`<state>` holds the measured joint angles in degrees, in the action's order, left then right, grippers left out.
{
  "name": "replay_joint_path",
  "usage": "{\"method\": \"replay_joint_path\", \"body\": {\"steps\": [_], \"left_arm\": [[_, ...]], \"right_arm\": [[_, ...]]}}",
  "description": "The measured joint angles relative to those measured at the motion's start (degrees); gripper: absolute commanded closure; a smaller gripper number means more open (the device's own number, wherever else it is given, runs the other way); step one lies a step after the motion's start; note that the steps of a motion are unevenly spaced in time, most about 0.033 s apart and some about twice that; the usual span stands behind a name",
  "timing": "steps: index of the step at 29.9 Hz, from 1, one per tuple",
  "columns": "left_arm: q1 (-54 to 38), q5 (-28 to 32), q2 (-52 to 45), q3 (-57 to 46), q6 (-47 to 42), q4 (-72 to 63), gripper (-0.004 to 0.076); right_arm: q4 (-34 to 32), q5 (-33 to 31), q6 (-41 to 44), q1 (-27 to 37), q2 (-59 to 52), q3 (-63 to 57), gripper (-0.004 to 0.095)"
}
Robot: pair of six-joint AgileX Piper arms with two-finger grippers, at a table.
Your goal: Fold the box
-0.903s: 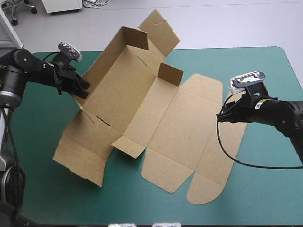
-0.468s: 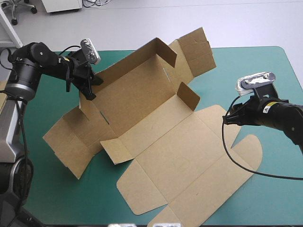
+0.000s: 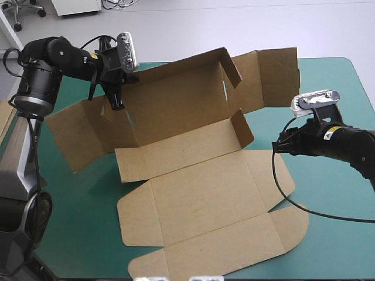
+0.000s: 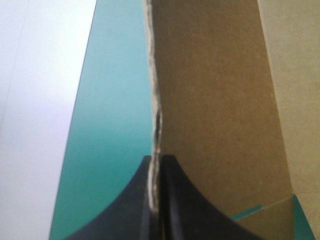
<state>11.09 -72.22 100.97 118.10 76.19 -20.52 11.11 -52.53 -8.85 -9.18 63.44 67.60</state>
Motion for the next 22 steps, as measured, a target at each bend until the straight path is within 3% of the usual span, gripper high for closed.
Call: {"method": "replay_joint_path", "body": {"steps": [5, 8, 11, 14, 22], "left_arm": [[6.01, 0.00, 1.26, 1.38, 0.20, 7.15, 0.0734], [9.68, 0.00, 1.49, -0.22, -2.94, 11.30, 0.0734], [12.94, 0.13, 1.62, -1.71, -6.65, 15.34, 0.0734], [15.54, 0.26, 1.62, -3.20, -9.55, 17.24, 0.0734], [19.30, 4.95, -0.25, -9.15, -14.19, 22.26, 0.0734]], "right_arm": [[-1.17, 0.00, 0.15, 0.00, 0.00, 0.00, 0.0485], [-4.40, 0.00, 1.42, 0.00, 0.00, 0.00, 0.0571], [-7.35, 0.21, 2.97, 0.00, 0.00, 0.00, 0.0717], [-9.72, 1.56, 4.30, 0.00, 0.00, 0.00, 0.0930], [-14.02, 4.38, 8.24, 2.78, 1.08, 4.15, 0.0928]]}}
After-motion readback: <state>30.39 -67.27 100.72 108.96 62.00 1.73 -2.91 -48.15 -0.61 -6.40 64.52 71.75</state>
